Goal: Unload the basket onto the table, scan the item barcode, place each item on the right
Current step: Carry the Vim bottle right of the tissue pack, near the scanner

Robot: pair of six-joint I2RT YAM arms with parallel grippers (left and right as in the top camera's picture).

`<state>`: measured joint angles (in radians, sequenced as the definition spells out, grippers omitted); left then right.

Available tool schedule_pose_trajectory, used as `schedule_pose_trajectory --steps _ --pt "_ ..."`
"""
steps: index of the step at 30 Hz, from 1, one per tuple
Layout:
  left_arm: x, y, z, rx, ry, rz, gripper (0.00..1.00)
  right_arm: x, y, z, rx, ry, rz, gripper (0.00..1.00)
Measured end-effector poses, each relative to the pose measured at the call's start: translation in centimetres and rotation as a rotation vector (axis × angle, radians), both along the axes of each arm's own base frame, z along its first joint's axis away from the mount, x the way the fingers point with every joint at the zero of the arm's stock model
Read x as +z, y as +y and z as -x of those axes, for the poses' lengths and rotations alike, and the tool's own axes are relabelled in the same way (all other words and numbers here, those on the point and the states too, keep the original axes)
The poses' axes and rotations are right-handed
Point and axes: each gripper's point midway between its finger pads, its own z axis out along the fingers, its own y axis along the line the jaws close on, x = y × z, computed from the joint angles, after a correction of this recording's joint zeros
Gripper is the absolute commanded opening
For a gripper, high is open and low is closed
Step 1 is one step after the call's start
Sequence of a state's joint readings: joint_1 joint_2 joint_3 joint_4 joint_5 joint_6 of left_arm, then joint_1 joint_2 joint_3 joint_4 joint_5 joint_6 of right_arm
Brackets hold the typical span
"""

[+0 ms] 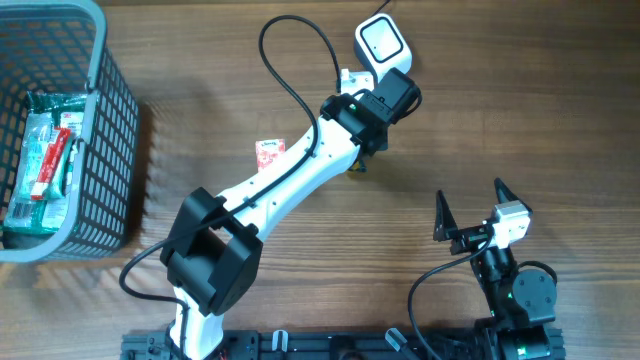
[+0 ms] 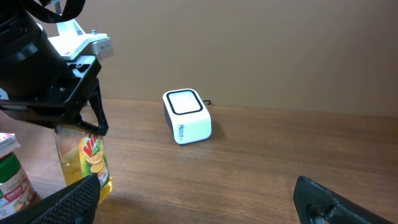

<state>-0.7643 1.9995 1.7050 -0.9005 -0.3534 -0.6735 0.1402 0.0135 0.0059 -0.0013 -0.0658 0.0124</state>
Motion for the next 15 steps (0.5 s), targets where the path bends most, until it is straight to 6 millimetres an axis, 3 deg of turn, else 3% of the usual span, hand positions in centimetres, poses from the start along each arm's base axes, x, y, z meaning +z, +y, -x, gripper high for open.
schedule_pose_trajectory --steps 7,13,15 --pt "-0.6 0.7 -0.3 0.022 -0.027 -0.032 0.25 0.0 0.0 0.0 0.0 0.0 0.0 1.0" --pt "-2.2 1.4 0.4 0.035 0.002 -0.051 0.38 0.0 0.0 0.0 0.0 0.0 0.0 1.0" --pt "-2.2 1.3 0.4 0.036 0.003 -0.045 0.47 0.0 0.0 0.0 0.0 0.0 0.0 1.0"
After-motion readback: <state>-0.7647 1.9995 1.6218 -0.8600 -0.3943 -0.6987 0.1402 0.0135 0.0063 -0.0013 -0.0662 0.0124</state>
